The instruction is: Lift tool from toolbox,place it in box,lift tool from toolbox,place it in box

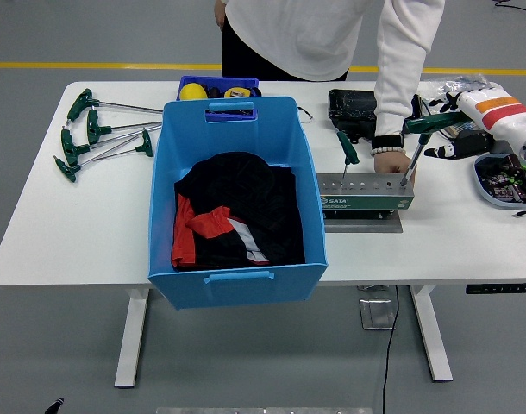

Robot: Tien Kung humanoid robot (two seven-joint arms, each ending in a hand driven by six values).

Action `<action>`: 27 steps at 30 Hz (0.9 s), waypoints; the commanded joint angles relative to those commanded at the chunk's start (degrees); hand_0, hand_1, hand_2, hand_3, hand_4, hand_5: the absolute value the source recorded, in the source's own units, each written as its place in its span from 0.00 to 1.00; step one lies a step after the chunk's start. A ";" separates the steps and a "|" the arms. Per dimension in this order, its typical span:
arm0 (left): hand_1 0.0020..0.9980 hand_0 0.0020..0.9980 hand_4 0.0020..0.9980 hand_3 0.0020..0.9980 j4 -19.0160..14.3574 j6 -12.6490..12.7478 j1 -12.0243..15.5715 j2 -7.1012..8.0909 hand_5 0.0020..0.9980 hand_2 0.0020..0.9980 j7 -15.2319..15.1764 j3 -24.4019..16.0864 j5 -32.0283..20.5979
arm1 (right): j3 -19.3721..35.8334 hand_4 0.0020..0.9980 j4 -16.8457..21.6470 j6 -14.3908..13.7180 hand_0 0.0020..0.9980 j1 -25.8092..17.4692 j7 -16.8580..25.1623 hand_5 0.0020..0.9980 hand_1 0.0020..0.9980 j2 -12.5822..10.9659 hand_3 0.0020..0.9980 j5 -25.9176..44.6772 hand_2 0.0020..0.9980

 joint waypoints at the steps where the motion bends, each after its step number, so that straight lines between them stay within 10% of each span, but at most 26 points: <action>1: 0.89 0.81 0.77 0.80 0.00 0.00 -0.01 0.00 0.66 0.90 0.02 -0.03 0.08 | -0.09 1.00 -0.15 0.10 0.65 0.01 -0.06 0.72 0.55 0.08 0.66 0.22 0.53; 27: 0.89 0.82 0.76 0.79 0.11 0.23 0.12 0.17 0.65 0.89 0.15 -0.52 1.30 | -4.56 1.00 -0.97 -1.98 0.38 1.39 -1.81 0.79 0.33 2.07 0.40 3.14 0.33</action>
